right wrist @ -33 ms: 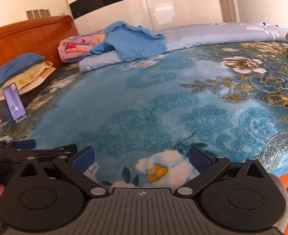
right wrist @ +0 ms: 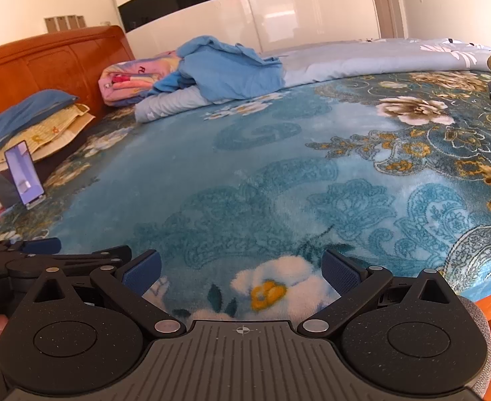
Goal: Fold clothes
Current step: 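Move both grippers toward the light-blue clothes pile on the bed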
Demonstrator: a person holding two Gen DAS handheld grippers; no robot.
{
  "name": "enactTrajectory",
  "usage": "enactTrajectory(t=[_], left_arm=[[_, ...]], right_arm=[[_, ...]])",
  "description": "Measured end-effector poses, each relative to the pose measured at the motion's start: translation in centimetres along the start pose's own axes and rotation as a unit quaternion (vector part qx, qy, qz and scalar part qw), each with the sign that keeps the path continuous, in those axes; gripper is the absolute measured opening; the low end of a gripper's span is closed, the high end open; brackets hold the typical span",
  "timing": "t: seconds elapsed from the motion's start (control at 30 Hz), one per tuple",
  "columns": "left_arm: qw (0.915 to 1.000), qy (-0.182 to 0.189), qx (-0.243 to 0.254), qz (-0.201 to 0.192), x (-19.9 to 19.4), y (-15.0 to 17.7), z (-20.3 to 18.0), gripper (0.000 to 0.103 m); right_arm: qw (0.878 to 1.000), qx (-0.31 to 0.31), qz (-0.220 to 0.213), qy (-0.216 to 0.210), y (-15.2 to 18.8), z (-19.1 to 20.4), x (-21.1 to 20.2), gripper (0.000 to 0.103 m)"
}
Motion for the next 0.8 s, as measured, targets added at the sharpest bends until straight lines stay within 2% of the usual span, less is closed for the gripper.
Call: enactTrajectory(t=[0.8], left_arm=[[1.0000,-0.001,-0.007,0.004,0.50,0.09,0.77,0.102]], right_arm=[[1.000,-0.002,0.000,0.005,0.23,-0.18,0.05,0.103]])
Point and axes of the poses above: each gripper's, at about its wrist camera, not at the fingertips, and x roughly the way its jaws point, z to its left, y to its underside, the point moved 7 cm from there along x, roughly the way its jaws point, and after that the axes turned 6 degrees about y, right-handed, at the moved point
